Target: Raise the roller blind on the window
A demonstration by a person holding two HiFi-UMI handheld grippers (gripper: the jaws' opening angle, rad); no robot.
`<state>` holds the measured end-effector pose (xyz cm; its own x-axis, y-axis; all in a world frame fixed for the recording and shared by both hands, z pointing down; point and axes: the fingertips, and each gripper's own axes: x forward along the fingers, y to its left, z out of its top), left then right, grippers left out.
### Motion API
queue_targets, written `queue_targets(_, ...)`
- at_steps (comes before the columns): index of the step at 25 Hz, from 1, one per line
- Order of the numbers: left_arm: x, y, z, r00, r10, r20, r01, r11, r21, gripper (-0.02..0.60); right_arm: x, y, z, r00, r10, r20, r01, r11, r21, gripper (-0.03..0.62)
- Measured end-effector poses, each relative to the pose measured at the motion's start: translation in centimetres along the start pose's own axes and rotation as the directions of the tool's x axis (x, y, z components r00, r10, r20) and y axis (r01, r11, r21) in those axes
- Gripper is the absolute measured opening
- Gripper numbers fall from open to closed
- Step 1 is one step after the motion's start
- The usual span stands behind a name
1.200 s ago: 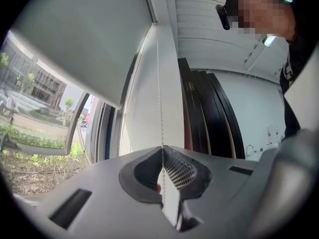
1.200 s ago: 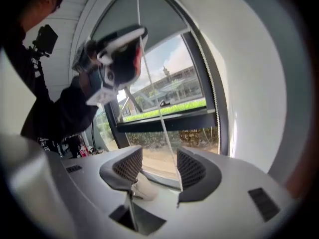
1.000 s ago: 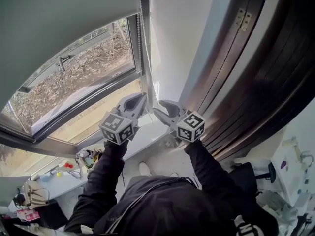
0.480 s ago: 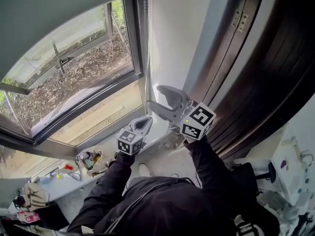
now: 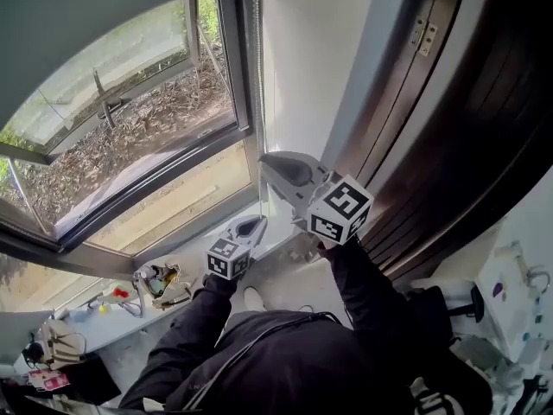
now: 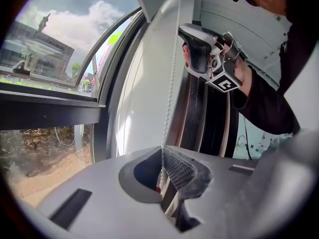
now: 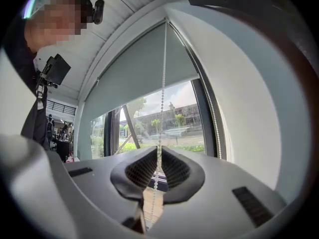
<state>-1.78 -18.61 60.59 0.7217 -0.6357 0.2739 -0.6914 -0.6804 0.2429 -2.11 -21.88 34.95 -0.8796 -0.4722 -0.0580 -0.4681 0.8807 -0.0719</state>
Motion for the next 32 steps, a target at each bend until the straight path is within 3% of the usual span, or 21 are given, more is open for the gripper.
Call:
queue_targets(6, -0.1, -0.1, 0.0, 1.000, -0.005, 0.001, 0.005, 1.000, 0.008, 0.015, 0.5, 0.2, -0.2, 1.000, 0.010, -0.020, -0.010, 1.000, -0.016, 0.043)
queue_targets(8, -0.2, -0.2, -0.1, 1.000, -0.005, 0.002, 0.005, 1.000, 0.008, 0.015, 0.7, 0.2, -0.4, 0.999, 0.008, -0.036, -0.008, 1.000, -0.008, 0.169)
queue_targets(9, -0.2, -0.2, -0.1, 1.000, -0.005, 0.003, 0.004, 1.000, 0.007, 0.015, 0.7, 0.2, -0.4, 0.999, 0.005, -0.035, -0.006, 1.000, -0.008, 0.161)
queue_targets(11, -0.2, -0.2, -0.1, 1.000, -0.005, 0.005, 0.005, 1.000, 0.005, 0.015, 0.6, 0.2, -0.2, 1.000, 0.002, -0.021, -0.002, 1.000, -0.013, 0.025)
queue_targets(15, -0.1, -0.3, 0.0, 1.000, -0.009, 0.009, 0.009, 1.000, 0.004, 0.015, 0.7, 0.4, -0.2, 0.999, 0.033, -0.021, -0.032, 0.999, 0.018, 0.012)
queue_targets(19, -0.2, -0.4, -0.7, 0.999, -0.018, -0.026, 0.020, 0.999, 0.047, 0.020, 0.6, -0.4, -0.2, 0.999, 0.008, -0.036, -0.007, 0.999, 0.036, 0.009)
queue_targets(20, -0.2, -0.4, -1.1, 0.999, -0.029, -0.042, 0.031, 0.997, 0.064, 0.030, 0.5, -0.7, -0.3, 0.999, 0.002, -0.038, 0.000, 0.999, 0.040, 0.009)
queue_targets(21, -0.4, -0.5, -1.2, 0.998, -0.040, -0.043, 0.043, 0.997, 0.072, 0.091, 0.5, -1.0, -0.3, 0.999, -0.002, -0.040, 0.004, 0.999, 0.046, 0.009)
queue_targets(25, -2.7, 0.4, 2.2, 0.994, 0.003, 0.113, -0.008, 0.999, 0.040, 0.126, 0.1, -1.5, -0.4, 0.999, -0.010, -0.033, 0.012, 0.998, 0.069, 0.008)
queue_targets(28, -4.3, 1.3, 7.1, 0.974, 0.044, 0.221, -0.058, 0.997, 0.058, 0.129, -0.1, -1.4, -0.7, 0.999, -0.005, -0.033, 0.008, 0.998, 0.070, 0.008)
queue_targets(32, -5.8, 0.9, 13.5, 0.944, 0.038, 0.328, -0.080, 0.990, 0.116, 0.129, 0.0, -1.5, -4.1, 0.994, -0.006, -0.113, 0.015, 0.997, 0.074, 0.008)
